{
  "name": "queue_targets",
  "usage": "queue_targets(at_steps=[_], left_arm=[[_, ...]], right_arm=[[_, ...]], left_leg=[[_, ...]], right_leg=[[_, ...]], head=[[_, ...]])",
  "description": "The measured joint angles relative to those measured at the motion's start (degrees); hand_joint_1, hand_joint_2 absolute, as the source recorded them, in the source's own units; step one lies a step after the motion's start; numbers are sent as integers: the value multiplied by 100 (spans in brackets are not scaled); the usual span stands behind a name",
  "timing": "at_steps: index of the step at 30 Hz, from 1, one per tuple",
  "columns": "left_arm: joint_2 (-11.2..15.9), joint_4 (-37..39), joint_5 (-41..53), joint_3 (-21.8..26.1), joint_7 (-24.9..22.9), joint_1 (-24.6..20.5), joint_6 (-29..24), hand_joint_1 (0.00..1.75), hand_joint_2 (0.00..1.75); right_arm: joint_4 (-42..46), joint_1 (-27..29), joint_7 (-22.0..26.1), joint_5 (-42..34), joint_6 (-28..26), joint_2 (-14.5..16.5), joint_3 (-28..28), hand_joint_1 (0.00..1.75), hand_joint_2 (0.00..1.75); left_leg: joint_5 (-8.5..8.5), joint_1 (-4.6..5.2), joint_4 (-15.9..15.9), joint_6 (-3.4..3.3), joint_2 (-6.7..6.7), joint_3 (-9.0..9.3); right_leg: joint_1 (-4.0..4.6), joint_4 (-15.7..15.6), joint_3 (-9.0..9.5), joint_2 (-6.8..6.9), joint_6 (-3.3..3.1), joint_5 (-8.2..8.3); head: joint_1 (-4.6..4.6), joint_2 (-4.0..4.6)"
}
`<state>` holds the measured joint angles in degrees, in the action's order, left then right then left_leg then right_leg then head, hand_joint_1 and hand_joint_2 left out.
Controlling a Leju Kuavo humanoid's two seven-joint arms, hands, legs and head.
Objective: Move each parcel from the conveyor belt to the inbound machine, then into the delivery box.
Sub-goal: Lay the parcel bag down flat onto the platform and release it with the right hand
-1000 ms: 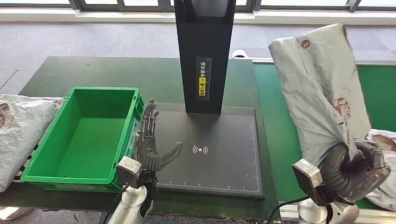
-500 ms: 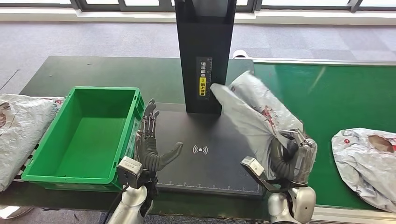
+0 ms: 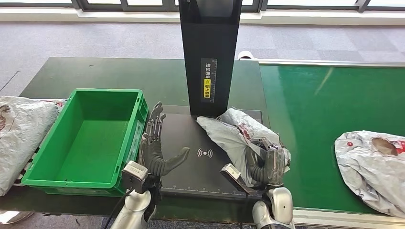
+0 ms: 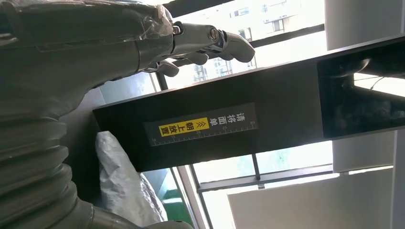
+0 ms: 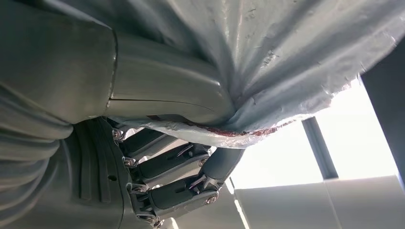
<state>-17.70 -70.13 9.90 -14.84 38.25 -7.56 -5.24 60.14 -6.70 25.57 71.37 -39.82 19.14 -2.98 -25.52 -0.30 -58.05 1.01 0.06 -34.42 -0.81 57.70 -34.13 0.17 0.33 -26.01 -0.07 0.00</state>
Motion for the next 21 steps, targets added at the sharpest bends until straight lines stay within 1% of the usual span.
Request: queue_targets(at_steps=[5,7,12,21], left_arm=[[0,-5,-32,0,0,2,-35,0,175],[0,-5,-42,0,-1,2,-35,0,175],[4,-19,-98,0,0,5,-58,0,175],[17,-71,-125,0,0,14,-102,0,175]], right_arm=[[-661,-188,-100,-96,72,10,147,175,175],[-960,-284,-3,-270,269,16,265,175,175],[-1424,-402,423,-735,947,29,615,175,175],[-1768,-527,670,-1029,1385,30,961,175,175]], left_leg=[[0,0,0,0,0,1],[0,0,0,1,0,2],[1,0,0,1,0,2],[0,0,0,0,0,1]], right_leg=[[1,0,0,-2,0,0],[1,0,0,-2,0,0],[2,0,-1,-2,0,0],[0,0,-1,-2,0,0]], head=[[0,0],[0,0],[0,0],[0,0]])
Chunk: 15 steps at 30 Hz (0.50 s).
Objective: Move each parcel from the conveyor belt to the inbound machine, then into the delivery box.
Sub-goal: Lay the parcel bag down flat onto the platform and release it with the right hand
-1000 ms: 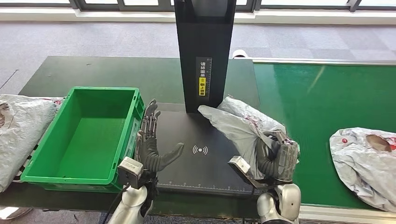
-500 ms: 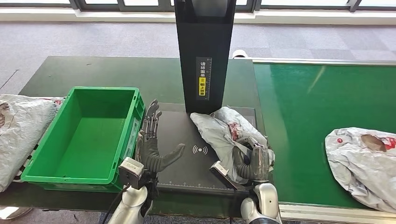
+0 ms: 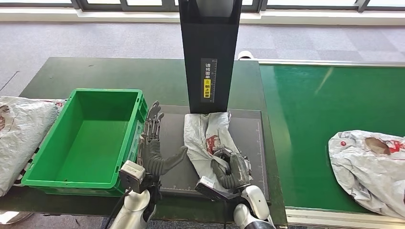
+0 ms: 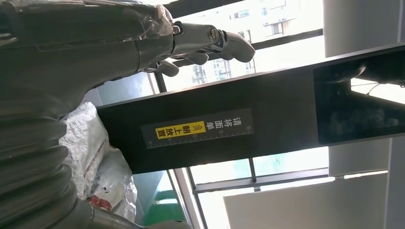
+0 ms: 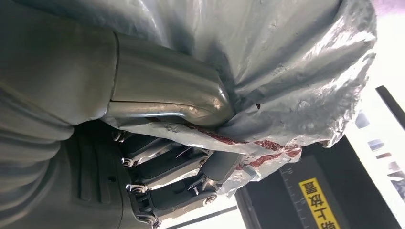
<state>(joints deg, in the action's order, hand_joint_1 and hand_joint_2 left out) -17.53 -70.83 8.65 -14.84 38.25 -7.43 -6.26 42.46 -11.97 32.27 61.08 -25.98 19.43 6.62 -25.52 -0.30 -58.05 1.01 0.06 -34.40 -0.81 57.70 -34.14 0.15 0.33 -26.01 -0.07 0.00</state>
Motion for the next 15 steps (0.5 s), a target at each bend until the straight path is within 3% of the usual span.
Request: queue_targets(at_steps=[15], left_arm=[[2,-29,-26,0,0,4,-7,0,175]], right_arm=[[-144,-38,30,-36,25,0,153,175,175]], left_leg=[[0,0,0,0,0,1]], right_leg=[[1,0,0,0,0,0]], head=[[0,0]])
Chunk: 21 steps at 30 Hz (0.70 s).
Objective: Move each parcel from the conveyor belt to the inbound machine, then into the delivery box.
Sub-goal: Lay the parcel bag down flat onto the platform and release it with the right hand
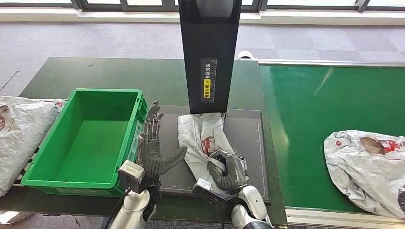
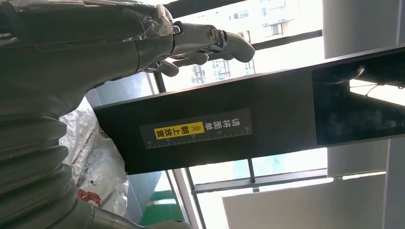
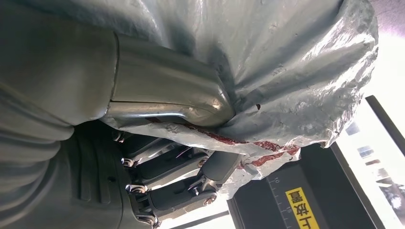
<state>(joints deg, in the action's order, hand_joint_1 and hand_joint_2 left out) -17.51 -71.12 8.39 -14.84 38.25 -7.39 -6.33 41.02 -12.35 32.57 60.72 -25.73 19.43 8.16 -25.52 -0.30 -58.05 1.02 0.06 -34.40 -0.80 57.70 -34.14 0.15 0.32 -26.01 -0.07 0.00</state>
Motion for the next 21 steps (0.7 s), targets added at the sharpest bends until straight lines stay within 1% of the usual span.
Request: queue_targets(at_steps=[2,3,6,7,10,13,16,18,21], left_arm=[[0,0,0,0,0,0,0,0,175],[0,0,0,0,0,0,0,0,175],[0,0,0,0,-1,0,-1,0,175],[0,0,0,0,-1,0,-4,0,175],[2,-8,0,0,0,3,-34,0,175],[8,-36,10,1,0,18,-70,0,175],[12,-54,43,3,0,36,-108,0,175],[13,-55,53,4,0,40,-127,0,175],[13,-50,69,4,0,39,-129,0,175]], right_arm=[[-10,-2,0,0,0,0,7,175,175],[-13,-3,0,0,0,0,9,141,175],[-17,-4,-1,-3,-3,0,13,10,175],[-20,-6,-11,-13,-18,0,15,0,175],[-49,-26,-71,-111,-189,0,31,0,175],[-63,-58,-16,-341,-572,0,38,0,175],[65,-43,311,-809,-1065,0,34,0,175],[330,13,573,-1170,-1316,1,14,0,175],[932,166,728,-1470,-1422,2,-15,0,175]], left_leg=[[0,0,0,0,0,0],[0,0,0,0,0,0],[0,0,0,0,0,0],[0,0,0,0,0,0],[0,0,0,0,0,0],[0,0,0,0,0,-1],[0,0,-2,0,0,-1],[0,0,-2,0,0,0],[0,0,-2,-1,0,-1]], right_leg=[[0,0,0,0,0,0],[0,0,0,0,0,0],[0,0,0,0,0,0],[0,0,0,0,0,0],[0,0,0,0,0,0],[-1,0,0,1,0,0],[-2,0,0,1,0,1],[-2,0,0,1,0,1],[-3,0,-3,1,0,0]], head=[[0,0],[0,0],[0,0],[0,0],[-1,0],[-2,0],[-2,0],[-2,0],[-2,0]])
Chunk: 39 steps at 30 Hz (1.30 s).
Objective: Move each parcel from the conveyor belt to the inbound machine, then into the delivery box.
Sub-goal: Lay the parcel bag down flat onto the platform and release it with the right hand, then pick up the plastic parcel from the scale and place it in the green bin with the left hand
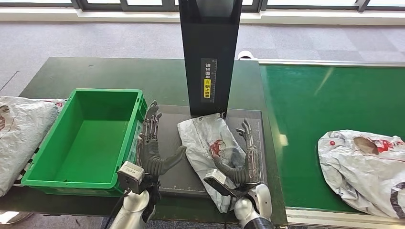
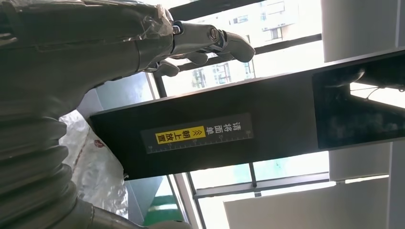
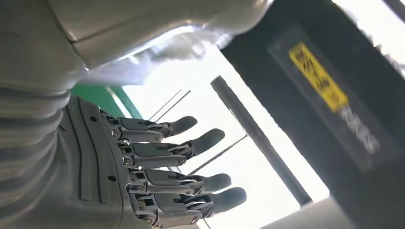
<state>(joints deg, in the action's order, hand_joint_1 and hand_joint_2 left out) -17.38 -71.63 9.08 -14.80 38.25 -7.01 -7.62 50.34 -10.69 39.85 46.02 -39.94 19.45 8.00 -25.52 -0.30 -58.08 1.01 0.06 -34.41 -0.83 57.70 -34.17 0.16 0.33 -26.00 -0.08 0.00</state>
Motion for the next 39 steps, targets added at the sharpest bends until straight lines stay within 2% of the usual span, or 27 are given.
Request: queue_targets(at_steps=[4,10,20,30,34,36,39], left_arm=[[-3,36,49,0,0,-10,72,0,175],[-18,152,105,0,0,-29,192,0,175],[-39,559,340,0,0,-207,196,0,175],[-69,835,395,0,0,-333,196,0,175],[-74,881,439,-1,0,-347,196,0,175],[-84,998,691,-17,-18,-410,185,0,175],[-118,1465,1660,-157,-214,-619,64,0,175]], right_arm=[[826,182,16,-159,-16,-2,-30,0,0],[1678,420,26,-6,-21,-11,-310,0,0],[3232,838,28,-740,-23,-40,-632,0,0],[3868,1001,30,-779,-22,-50,-757,0,0],[3978,1027,30,-805,-21,-51,-787,0,175],[4080,1053,29,-900,-21,-52,-812,0,175],[4255,1083,28,-1049,-21,-52,-843,0,175]], left_leg=[[-1,1,0,0,3,0],[-1,1,-1,0,12,1],[-3,8,-2,-1,17,0],[-4,8,-2,-1,19,2],[-4,8,-2,-1,19,2],[-4,8,-3,-2,18,1],[-4,8,-3,-3,16,0]], right_leg=[[-1,-1,-6,-3,0,0],[-2,-1,-10,-11,0,1],[-3,-1,-11,-15,0,1],[-3,-1,-11,-18,0,1],[-3,-1,-13,-19,0,1],[-4,-1,-13,-16,1,1],[-7,-1,-9,-13,2,1]], head=[[2,0],[3,0],[3,0],[3,0],[3,0],[2,0],[4,0]])
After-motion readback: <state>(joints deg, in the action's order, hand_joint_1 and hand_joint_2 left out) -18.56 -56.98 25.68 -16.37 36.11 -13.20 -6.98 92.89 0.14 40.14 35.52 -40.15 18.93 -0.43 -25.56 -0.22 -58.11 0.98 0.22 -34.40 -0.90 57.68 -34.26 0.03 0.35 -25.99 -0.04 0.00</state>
